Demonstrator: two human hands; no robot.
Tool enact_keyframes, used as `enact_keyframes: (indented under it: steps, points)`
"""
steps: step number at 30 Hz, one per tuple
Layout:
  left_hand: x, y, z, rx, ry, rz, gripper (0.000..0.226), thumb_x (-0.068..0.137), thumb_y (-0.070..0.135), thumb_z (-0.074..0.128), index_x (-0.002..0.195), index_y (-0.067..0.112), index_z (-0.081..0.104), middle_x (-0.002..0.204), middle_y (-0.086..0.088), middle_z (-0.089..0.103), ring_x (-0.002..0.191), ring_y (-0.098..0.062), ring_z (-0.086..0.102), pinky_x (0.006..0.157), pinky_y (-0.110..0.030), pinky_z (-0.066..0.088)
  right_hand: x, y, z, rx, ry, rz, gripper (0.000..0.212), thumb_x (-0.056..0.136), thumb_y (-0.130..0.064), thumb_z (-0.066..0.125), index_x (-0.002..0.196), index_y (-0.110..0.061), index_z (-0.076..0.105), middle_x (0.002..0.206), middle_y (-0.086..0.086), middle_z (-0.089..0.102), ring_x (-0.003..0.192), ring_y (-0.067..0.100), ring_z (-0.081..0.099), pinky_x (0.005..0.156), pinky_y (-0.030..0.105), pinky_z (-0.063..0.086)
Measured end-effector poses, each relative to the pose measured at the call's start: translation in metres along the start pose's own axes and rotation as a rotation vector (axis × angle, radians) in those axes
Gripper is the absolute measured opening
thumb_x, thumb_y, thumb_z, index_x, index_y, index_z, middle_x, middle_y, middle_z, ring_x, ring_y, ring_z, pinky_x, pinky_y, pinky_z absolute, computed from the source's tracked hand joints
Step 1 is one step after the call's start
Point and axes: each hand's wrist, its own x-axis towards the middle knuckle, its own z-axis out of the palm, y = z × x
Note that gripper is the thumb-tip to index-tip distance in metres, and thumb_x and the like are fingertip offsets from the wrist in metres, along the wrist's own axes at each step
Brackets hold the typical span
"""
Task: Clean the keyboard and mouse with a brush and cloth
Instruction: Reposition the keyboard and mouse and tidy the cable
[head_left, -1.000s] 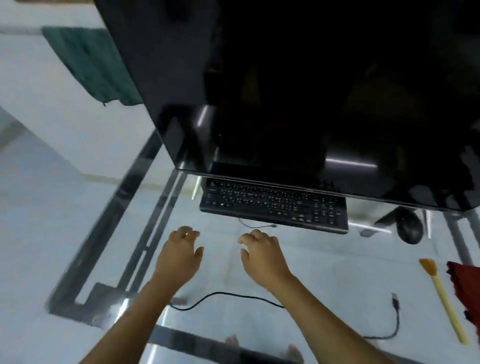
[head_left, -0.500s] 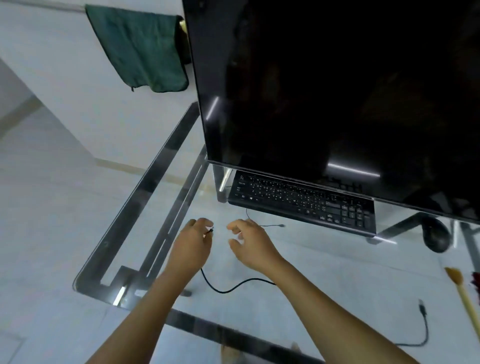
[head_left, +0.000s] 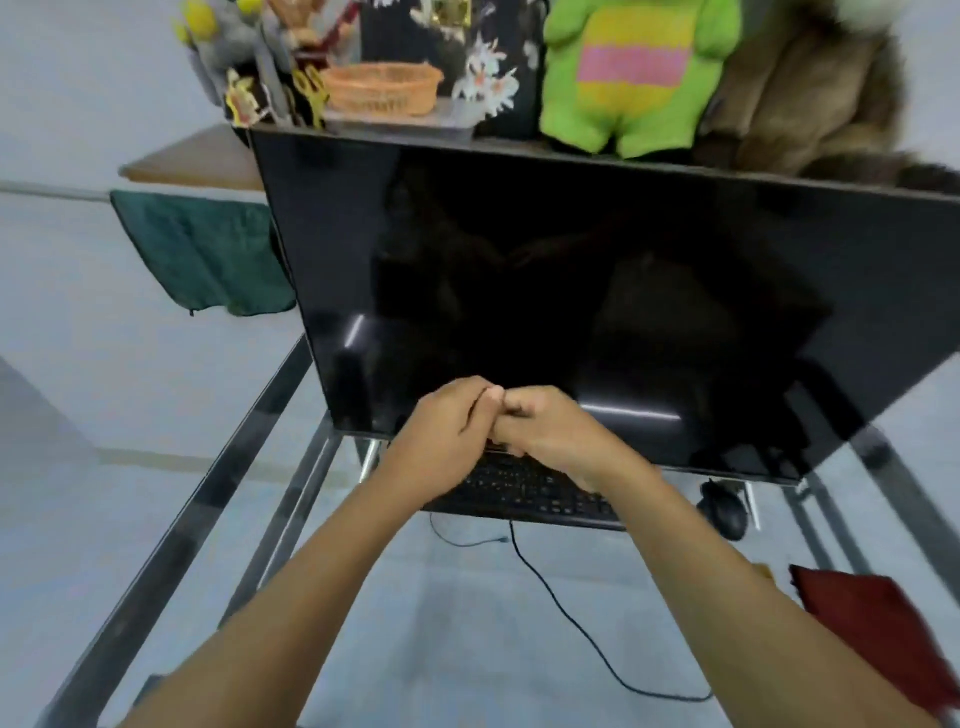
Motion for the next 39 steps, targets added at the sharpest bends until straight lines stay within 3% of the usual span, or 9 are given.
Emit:
enact_keyframes:
  steps: [4,10,17,20,22,25,28,35,39]
  points:
    - [0.025,0.051,0.001,-0.002,-0.102,-0.106,0.049,0.100,0.046,0.037,0.070,0.015,0.061,0.059,0.006,0.057,0.055,-0.008,0.053,0.057,-0.030,0.045,-0.032,-0.007,-0.073,-0.009,0.104,-0.081,0.010,0.090,-0.020,0.064,0.089,-0.015,0.073,0.070,-0.009,0.063,0.067,0.005,0.054,0.067,0.025,0.047]
    - [0.035,0.118,-0.015,-1.190,-0.559,-0.336,0.032,0.099,0.019,0.038,0.071,0.011,0.051,0.056,0.002,0.024,0.047,-0.012,0.020,0.050,-0.027,0.015,-0.068,-0.001,-0.136,0.211,0.204,-0.182,0.013,0.095,-0.016,0.059,0.091,-0.014,0.071,0.065,-0.005,0.054,0.060,0.006,0.047,0.061,0.016,0.043]
    - [0.072,0.160,-0.024,-1.896,0.073,-0.311,0.023,0.102,0.017,0.041,0.089,0.006,0.058,0.063,0.001,0.058,0.053,-0.008,0.060,0.051,-0.019,0.050,-0.082,0.020,-0.125,0.140,0.169,-0.101,0.027,0.098,-0.023,0.055,0.102,0.003,0.062,0.068,0.004,0.051,0.061,0.002,0.053,0.079,0.022,0.041]
    - [0.089,0.150,-0.021,-1.677,0.333,-0.227,0.022,0.103,0.015,0.041,0.097,0.001,0.057,0.082,-0.011,0.073,0.083,-0.020,0.073,0.073,-0.028,0.059,-0.085,0.019,-0.115,-0.024,0.102,-0.078,0.021,0.100,-0.026,0.048,0.099,-0.017,0.068,0.069,-0.007,0.055,0.064,0.007,0.051,0.071,0.024,0.044]
    - [0.091,0.142,-0.011,-1.164,0.351,-0.141,0.018,0.101,0.011,0.041,0.095,0.003,0.057,0.084,-0.015,0.074,0.085,-0.022,0.073,0.077,-0.029,0.058,-0.086,0.009,-0.112,-0.162,0.094,-0.099,0.021,0.099,-0.030,0.047,0.096,-0.026,0.068,0.068,-0.010,0.054,0.062,0.007,0.049,0.063,0.024,0.043]
    - [0.078,0.125,0.005,-0.349,0.016,0.015,0.020,0.098,0.011,0.045,0.084,0.009,0.059,0.067,-0.006,0.072,0.065,-0.018,0.069,0.065,-0.027,0.054,-0.085,-0.012,-0.120,-0.299,0.194,-0.218,0.017,0.095,-0.029,0.055,0.092,-0.027,0.071,0.063,-0.013,0.056,0.057,0.006,0.046,0.058,0.028,0.043]
    - [0.054,0.115,0.012,-0.207,-0.303,0.029,0.031,0.102,0.026,0.040,0.082,0.011,0.059,0.050,-0.002,0.059,0.045,-0.020,0.056,0.055,-0.027,0.048,-0.080,-0.028,-0.135,-0.261,0.229,-0.323,0.007,0.086,-0.031,0.066,0.085,-0.026,0.070,0.072,-0.003,0.068,0.065,0.025,0.059,0.066,0.043,0.052]
    - [0.028,0.133,-0.023,-1.519,-0.435,-0.202,0.039,0.101,0.034,0.038,0.073,0.013,0.054,0.046,0.006,0.034,0.038,-0.008,0.031,0.043,-0.022,0.029,-0.066,-0.030,-0.148,0.022,0.295,-0.396,0.015,0.097,-0.021,0.057,0.088,-0.019,0.069,0.067,-0.006,0.055,0.064,0.007,0.050,0.063,0.018,0.044]
    - [0.048,0.149,-0.047,-1.859,0.051,-0.178,0.040,0.102,0.027,0.038,0.071,0.014,0.060,0.063,0.006,0.063,0.063,-0.009,0.067,0.057,-0.022,0.055,-0.058,-0.017,-0.122,-0.048,0.241,-0.313,0.024,0.101,-0.024,0.046,0.093,-0.024,0.069,0.064,-0.011,0.052,0.062,0.005,0.049,0.064,0.021,0.045]
